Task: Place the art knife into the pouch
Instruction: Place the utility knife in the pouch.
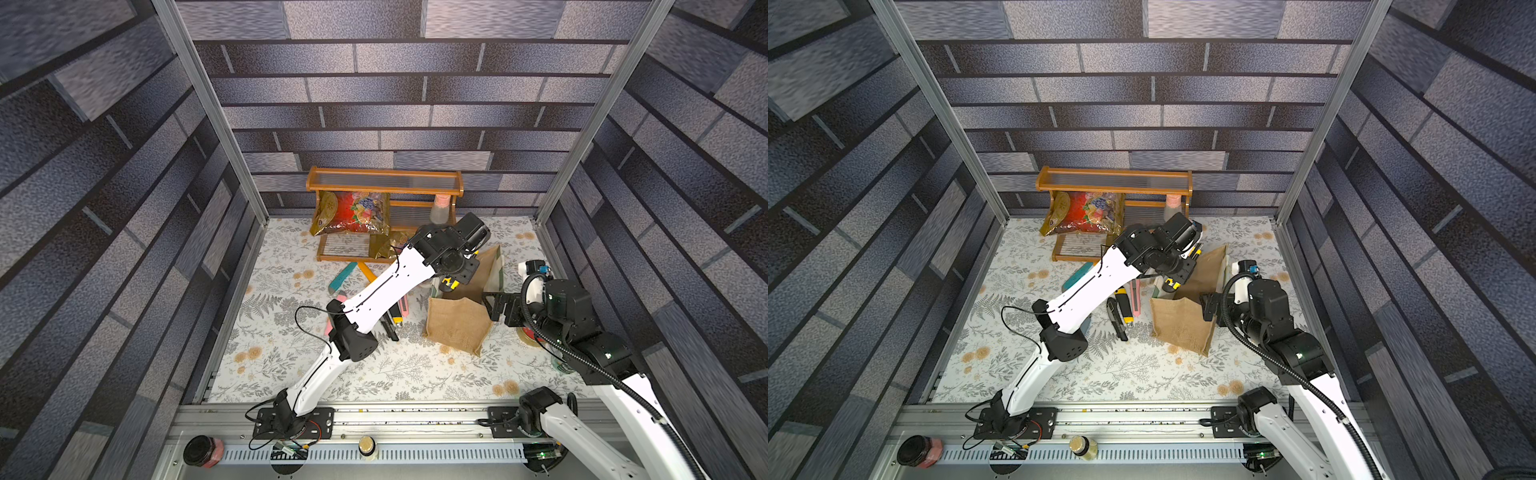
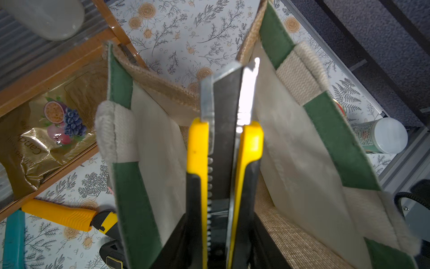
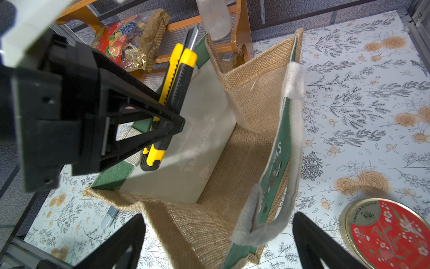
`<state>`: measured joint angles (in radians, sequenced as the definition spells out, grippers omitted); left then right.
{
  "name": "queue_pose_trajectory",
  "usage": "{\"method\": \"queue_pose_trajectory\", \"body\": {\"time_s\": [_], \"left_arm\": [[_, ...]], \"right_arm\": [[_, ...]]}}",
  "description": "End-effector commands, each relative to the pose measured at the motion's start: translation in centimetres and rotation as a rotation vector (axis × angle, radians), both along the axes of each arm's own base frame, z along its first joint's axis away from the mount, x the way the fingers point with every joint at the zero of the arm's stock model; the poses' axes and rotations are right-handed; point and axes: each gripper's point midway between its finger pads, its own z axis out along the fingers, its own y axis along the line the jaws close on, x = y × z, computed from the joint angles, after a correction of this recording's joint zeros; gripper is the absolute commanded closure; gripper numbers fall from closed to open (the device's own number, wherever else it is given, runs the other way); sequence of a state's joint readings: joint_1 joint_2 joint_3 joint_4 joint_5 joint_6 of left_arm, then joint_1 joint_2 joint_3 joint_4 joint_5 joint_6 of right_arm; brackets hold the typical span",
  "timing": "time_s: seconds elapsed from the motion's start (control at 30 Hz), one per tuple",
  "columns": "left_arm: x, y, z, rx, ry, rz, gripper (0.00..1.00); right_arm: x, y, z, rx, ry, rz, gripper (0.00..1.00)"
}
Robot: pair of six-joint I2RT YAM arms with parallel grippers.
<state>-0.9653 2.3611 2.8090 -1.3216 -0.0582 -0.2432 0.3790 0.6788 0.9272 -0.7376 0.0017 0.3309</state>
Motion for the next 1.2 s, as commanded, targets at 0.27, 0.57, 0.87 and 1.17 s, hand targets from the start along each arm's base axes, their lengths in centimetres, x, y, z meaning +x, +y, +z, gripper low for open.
{"method": "queue_pose_trajectory", "body": {"time_s": [0.27, 0.57, 0.87, 1.17], "left_arm": [[0.0, -0.1, -3.4, 0.061, 0.067, 0.003, 0.61], [0.3, 0.1, -2.6, 0.050, 0.045, 0.013, 0.38], [0.7, 1.9, 0.3, 0.059, -0.035, 0.036, 0.00], [1.2, 8.7, 5.3, 0.170, -0.179, 0.162, 0.00]], "right_arm": [[-0.5, -0.9, -1.7, -0.023, 0.041, -0.040, 0.00], [-0.5, -1.2, -2.0, -0.042, 0.054, -0.051, 0.00], [-0.4, -1.3, -1.8, -0.043, 0.064, -0.058, 0.00], [-0.3, -0.6, -1.0, -0.013, 0.041, -0.034, 0.00]]}}
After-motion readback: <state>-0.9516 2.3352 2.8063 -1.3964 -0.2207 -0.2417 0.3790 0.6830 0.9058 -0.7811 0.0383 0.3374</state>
